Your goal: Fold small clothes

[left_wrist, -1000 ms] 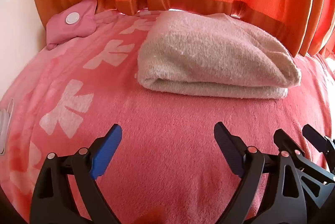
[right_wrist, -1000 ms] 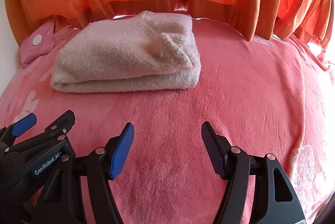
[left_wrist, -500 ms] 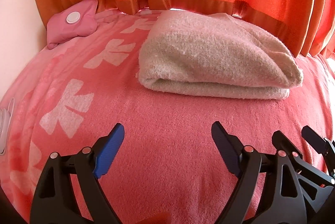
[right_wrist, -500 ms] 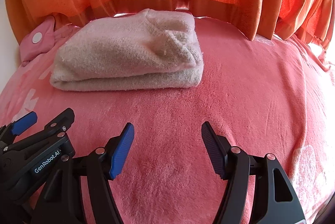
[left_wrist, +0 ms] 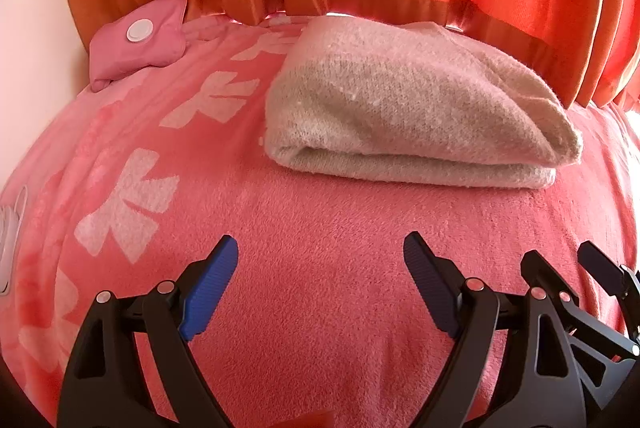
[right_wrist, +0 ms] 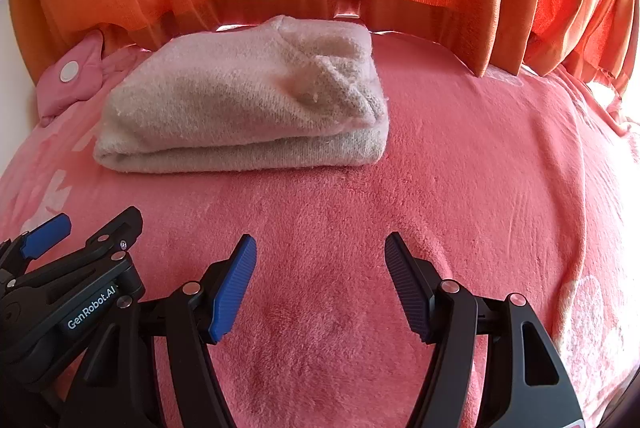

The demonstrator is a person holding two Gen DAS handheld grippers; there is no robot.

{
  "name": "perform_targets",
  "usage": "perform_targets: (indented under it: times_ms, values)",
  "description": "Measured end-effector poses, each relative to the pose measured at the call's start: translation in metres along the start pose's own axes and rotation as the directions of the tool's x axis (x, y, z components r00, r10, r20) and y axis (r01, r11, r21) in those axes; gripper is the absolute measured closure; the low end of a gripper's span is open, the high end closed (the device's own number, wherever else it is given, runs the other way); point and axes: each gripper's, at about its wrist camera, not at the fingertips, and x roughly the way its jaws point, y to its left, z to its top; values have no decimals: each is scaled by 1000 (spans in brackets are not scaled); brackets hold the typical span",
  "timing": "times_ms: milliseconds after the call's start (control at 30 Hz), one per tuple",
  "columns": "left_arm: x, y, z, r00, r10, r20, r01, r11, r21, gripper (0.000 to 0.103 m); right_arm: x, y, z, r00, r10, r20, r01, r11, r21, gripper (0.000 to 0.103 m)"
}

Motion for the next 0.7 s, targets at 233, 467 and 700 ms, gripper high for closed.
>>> perform_targets:
  times_ms: [233, 467, 700]
  values:
    - [1, 0, 0, 1000, 2, 0, -2, 1000, 4, 22, 0, -1, 0, 1000, 0, -2, 0, 1000, -1, 39]
    - [3, -1, 0, 1000, 3, -6, -3, 1000, 8, 22, 0, -1, 0, 1000, -1, -3, 1, 1000, -1, 39]
    - [3, -2, 1, 1000, 5, -7, -5, 1000, 8, 22, 1, -4, 0, 1000, 1, -4, -1, 1000, -4, 39]
